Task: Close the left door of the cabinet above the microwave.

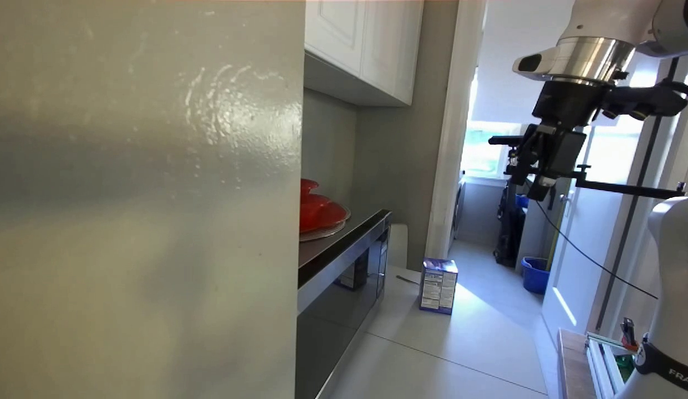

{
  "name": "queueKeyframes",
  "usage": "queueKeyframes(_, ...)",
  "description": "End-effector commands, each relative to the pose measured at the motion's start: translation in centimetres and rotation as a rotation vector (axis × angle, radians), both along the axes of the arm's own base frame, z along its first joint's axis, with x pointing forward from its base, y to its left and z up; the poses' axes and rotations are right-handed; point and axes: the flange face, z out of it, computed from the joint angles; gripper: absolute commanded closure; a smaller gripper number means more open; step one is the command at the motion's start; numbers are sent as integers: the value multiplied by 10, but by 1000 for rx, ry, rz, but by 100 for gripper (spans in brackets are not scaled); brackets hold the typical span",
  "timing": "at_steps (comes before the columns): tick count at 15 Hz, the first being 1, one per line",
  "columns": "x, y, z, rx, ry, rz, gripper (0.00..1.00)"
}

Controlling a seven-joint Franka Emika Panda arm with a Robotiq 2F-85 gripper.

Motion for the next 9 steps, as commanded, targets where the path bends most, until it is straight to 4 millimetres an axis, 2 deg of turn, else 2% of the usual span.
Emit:
queueKeyframes(1, 0, -1, 3, 6, 2, -14, 0)
queueKeyframes(9, 0, -1, 4, 13, 4, -30, 0)
